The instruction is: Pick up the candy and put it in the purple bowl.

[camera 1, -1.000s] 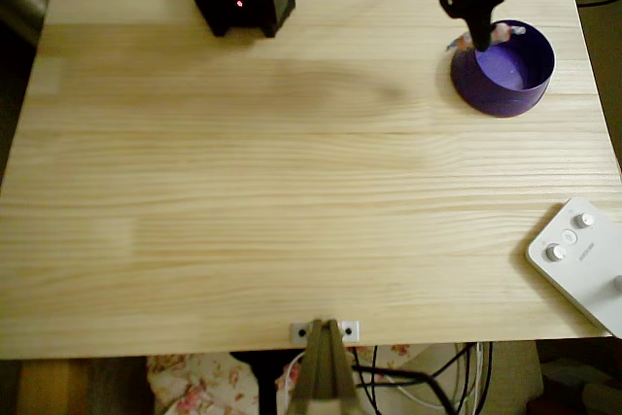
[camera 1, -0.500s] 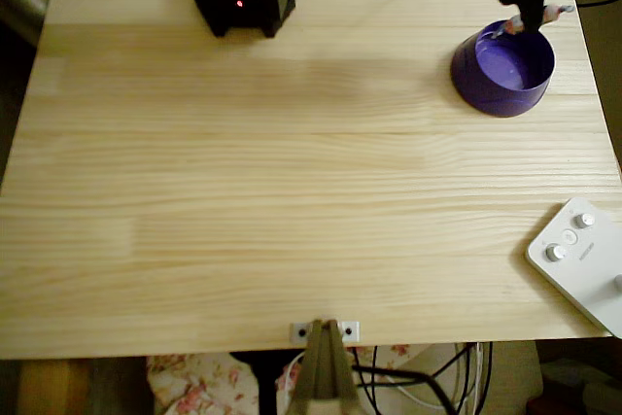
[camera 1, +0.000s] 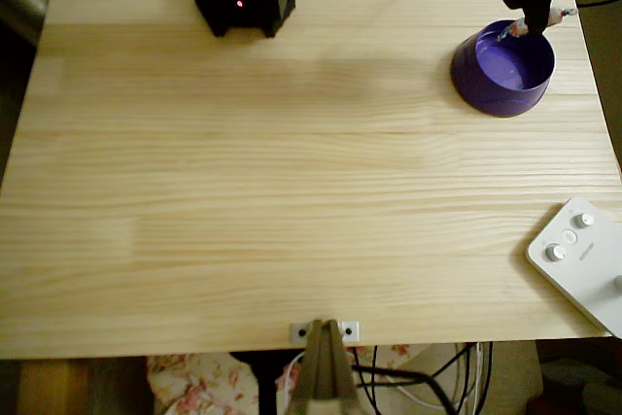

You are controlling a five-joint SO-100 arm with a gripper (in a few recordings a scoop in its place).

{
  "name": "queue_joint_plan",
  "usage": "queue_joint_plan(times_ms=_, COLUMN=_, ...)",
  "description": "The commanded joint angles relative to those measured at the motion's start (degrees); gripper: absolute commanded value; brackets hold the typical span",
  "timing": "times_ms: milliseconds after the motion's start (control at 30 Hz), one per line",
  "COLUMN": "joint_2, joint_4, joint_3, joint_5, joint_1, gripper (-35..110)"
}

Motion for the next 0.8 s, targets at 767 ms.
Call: queue_joint_plan(times_ms=767, joint_2=6.59, joint_4=-2.29, joint_3=0.35, joint_5=-2.11, joint_1=1.41, gripper=0)
